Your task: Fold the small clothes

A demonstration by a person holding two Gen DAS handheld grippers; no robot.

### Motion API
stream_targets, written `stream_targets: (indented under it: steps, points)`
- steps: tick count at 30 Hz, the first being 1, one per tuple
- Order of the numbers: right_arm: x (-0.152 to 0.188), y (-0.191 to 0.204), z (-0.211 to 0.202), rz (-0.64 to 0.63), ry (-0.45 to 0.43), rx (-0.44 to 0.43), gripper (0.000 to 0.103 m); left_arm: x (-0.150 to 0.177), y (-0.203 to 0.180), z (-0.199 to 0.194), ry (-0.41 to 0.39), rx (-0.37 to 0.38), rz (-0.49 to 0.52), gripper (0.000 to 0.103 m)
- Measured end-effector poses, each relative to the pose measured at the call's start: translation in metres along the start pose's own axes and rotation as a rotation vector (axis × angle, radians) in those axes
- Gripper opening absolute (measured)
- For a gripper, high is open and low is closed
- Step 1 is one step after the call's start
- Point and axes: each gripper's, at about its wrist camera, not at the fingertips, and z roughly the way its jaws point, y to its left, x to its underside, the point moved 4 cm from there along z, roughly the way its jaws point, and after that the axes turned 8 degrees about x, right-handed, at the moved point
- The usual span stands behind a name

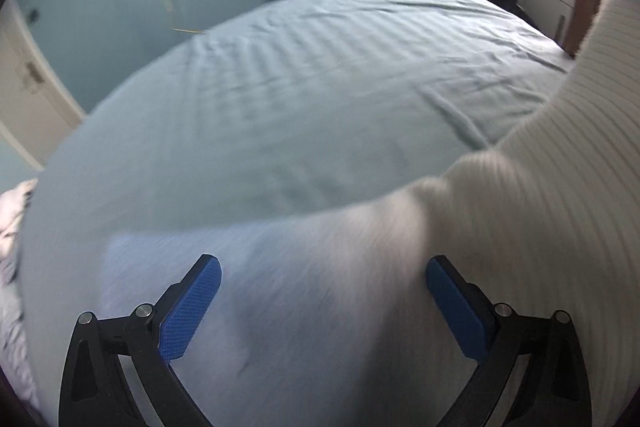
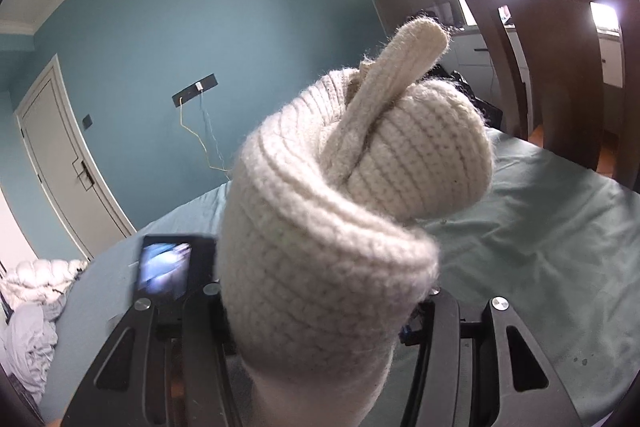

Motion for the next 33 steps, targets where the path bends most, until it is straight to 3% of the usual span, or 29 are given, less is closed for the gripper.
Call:
stream_targets:
  steps: [4, 6, 10, 15, 19, 23, 26, 29, 33]
  points:
    - [0.002, 0.004, -0.002, -0.002, -0.001, 0.000, 0.048, 0.039, -0.005, -0.029, -0.016, 0.037, 0.027, 0.103]
    - [0.004, 0.009, -0.005, -0.027, -0.005, -0.002, 0.048, 0.050, -0.017, -0.019, 0.010, 0.039, 0.056, 0.103]
    - [0.011, 0.023, -0.011, -0.136, -0.037, 0.025, 0.048, 0.050, -0.006, -0.009, 0.098, 0.099, -0.013, 0.103]
    - [0.011, 0.049, -0.019, -0.285, -0.069, 0.064, 0.047, 0.054, 0.047, -0.060, 0.072, 0.022, -0.036, 0.103]
    - [0.005, 0.082, -0.026, -0.408, -0.089, 0.087, 0.047, 0.071, 0.106, -0.095, 0.066, -0.033, -0.127, 0.103]
    - [0.008, 0.137, -0.033, -0.621, -0.156, 0.130, 0.047, 0.081, 0.148, -0.119, 0.008, -0.021, -0.214, 0.103]
    - [0.028, 0.188, -0.034, -0.819, -0.208, 0.165, 0.047, 0.095, 0.175, -0.133, -0.026, -0.012, -0.295, 0.103]
    - [0.063, 0.234, -0.031, -1.019, -0.259, 0.180, 0.047, 0.103, 0.199, -0.140, -0.045, -0.020, -0.327, 0.103]
    - [0.129, 0.282, -0.015, -1.313, -0.301, 0.177, 0.048, 0.116, 0.236, -0.154, -0.076, -0.113, -0.356, 0.103]
